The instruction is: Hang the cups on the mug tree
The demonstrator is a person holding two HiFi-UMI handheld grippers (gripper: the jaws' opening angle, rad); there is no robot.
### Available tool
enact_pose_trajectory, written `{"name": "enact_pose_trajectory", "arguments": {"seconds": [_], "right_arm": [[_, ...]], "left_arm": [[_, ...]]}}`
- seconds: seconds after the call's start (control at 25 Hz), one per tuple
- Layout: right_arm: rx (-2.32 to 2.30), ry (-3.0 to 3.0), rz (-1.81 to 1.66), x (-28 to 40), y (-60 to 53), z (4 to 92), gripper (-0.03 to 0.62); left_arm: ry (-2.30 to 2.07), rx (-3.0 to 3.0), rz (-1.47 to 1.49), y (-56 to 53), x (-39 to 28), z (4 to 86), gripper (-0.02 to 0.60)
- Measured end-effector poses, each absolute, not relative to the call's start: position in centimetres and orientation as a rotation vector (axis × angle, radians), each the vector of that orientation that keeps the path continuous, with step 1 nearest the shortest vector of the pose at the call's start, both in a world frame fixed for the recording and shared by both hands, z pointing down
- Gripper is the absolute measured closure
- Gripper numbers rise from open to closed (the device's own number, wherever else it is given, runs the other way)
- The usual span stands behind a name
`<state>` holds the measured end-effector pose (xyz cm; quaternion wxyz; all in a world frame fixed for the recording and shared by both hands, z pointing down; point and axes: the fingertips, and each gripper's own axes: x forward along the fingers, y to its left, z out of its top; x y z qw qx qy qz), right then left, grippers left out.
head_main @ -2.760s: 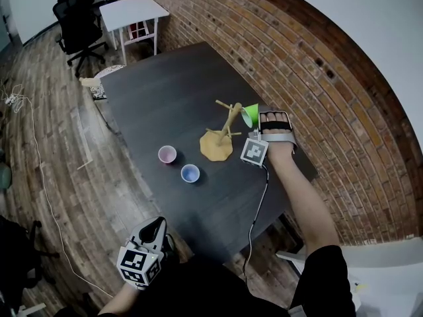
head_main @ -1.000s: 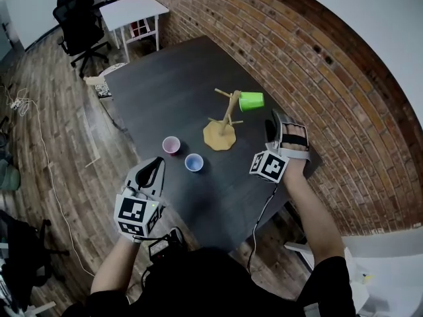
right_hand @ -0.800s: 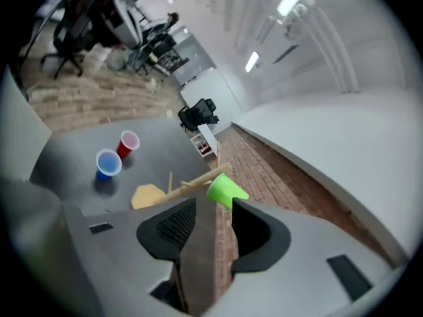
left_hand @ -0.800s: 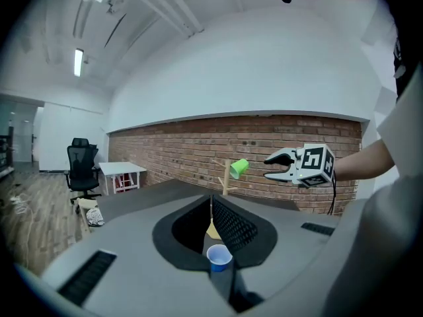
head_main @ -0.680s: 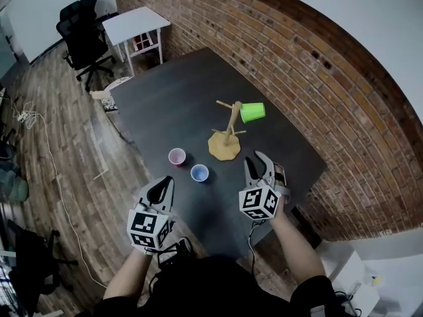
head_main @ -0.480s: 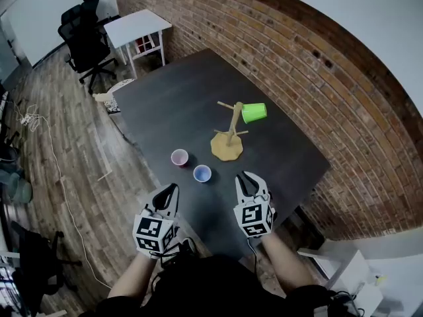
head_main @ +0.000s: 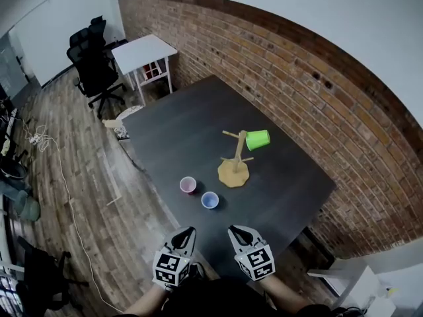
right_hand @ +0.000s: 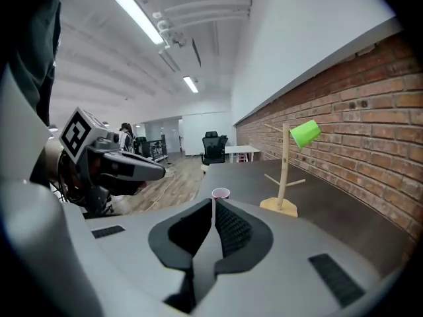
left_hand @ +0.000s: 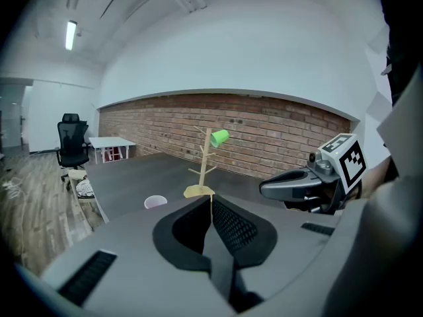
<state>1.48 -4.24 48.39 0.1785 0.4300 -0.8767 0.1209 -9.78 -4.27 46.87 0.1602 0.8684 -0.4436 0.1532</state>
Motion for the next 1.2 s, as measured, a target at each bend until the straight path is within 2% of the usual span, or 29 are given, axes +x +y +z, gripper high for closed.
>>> {"name": "enact_pose_trajectory", "arguments": {"seconds": [0.52,1.04,1.2], "right_arm": [[1.182,-2.551,0.333,0.5,-3.2,47.3,0.556],[1.236,-2.572,0.451,2.6,-3.1,48.1,0.556],[1.236,-2.570,0.462,2.6,-2.9,48.2,0.556]], "left_arm": [[-1.244,2.561,0.489,-2.6,-8.4,46.1,0.557],[-1.149,2.586,0.513,-1.8,-6.4,46.8,0.557],[-1.173,2.590,0.438,-1.9,-6.3,46.1,0.557]]}}
